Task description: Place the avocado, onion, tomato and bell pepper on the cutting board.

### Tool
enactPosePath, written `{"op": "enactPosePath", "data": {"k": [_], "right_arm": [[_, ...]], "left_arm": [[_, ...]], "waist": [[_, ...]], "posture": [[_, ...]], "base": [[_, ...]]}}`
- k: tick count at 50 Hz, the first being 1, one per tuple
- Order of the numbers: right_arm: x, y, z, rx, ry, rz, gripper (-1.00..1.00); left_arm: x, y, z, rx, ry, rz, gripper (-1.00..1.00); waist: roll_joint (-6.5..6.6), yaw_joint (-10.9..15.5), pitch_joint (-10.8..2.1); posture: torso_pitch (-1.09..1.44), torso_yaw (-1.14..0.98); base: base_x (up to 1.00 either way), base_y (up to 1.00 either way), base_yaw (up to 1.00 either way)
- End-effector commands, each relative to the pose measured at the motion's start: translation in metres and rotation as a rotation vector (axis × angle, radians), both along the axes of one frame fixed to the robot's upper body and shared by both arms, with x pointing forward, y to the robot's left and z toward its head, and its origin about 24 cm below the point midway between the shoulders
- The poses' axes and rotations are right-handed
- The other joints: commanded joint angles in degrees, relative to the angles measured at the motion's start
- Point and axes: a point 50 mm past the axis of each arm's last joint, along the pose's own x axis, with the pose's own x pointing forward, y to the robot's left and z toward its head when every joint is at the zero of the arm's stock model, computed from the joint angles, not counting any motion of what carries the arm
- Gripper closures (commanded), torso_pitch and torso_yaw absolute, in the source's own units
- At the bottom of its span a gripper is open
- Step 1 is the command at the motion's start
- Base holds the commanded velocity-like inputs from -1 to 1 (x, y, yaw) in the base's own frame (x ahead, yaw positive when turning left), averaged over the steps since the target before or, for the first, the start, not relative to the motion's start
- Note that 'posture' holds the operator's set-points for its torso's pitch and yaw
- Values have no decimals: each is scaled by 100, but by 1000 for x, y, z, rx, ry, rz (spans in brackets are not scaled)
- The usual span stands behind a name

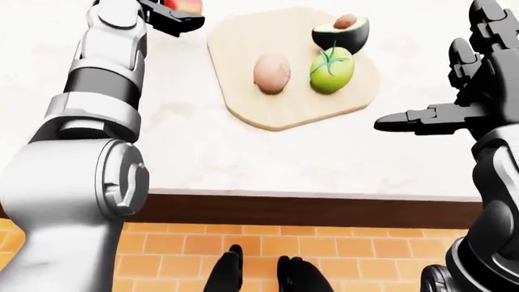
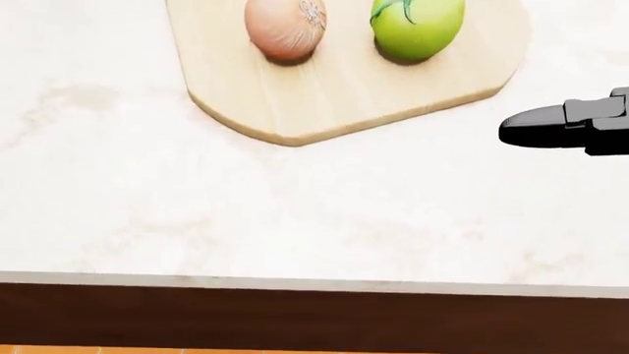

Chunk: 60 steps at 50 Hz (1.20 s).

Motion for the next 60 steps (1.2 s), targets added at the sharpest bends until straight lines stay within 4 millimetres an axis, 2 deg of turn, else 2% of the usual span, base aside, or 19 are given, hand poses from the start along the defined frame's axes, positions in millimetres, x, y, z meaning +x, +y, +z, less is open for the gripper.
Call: {"op": "enactPosePath", "data": {"k": [1, 12, 21, 26, 35, 46, 60], "right_arm": [[-7, 0, 13, -26, -85, -18, -100], [-8, -2, 15, -28, -84, -19, -100], [-5, 0, 14, -26, -85, -14, -100], [-6, 0, 14, -27, -86, -15, -100], [-6, 0, 12, -26, -83, -16, -100], [-11, -1, 13, -27, -83, -17, -100], [-7, 1, 17, -34, -84, -15, -100]], "left_arm": [[-11, -3, 35, 8, -137, -13, 69], [-9, -12, 32, 15, -128, -50, 68], [-5, -18, 20, 12, -100, -80, 69], [-4, -22, 17, 14, -92, -100, 69], [-1, -28, 8, 23, -72, -123, 65], [2, -39, -1, 15, -57, -146, 65], [6, -52, -16, 0, -28, -168, 69]], "waist": [[4, -1, -330], [-6, 26, -654], [-10, 25, -1013], [-15, 32, -1114], [-22, 38, -1177], [-46, 46, -1183], [-44, 49, -1199]], "posture": [[46, 0], [35, 0], [27, 0], [27, 0], [27, 0], [27, 0], [27, 0]], "base": [[0, 0, 0], [0, 0, 0], [0, 0, 0], [0, 0, 0], [0, 0, 0], [0, 0, 0], [0, 0, 0]]}}
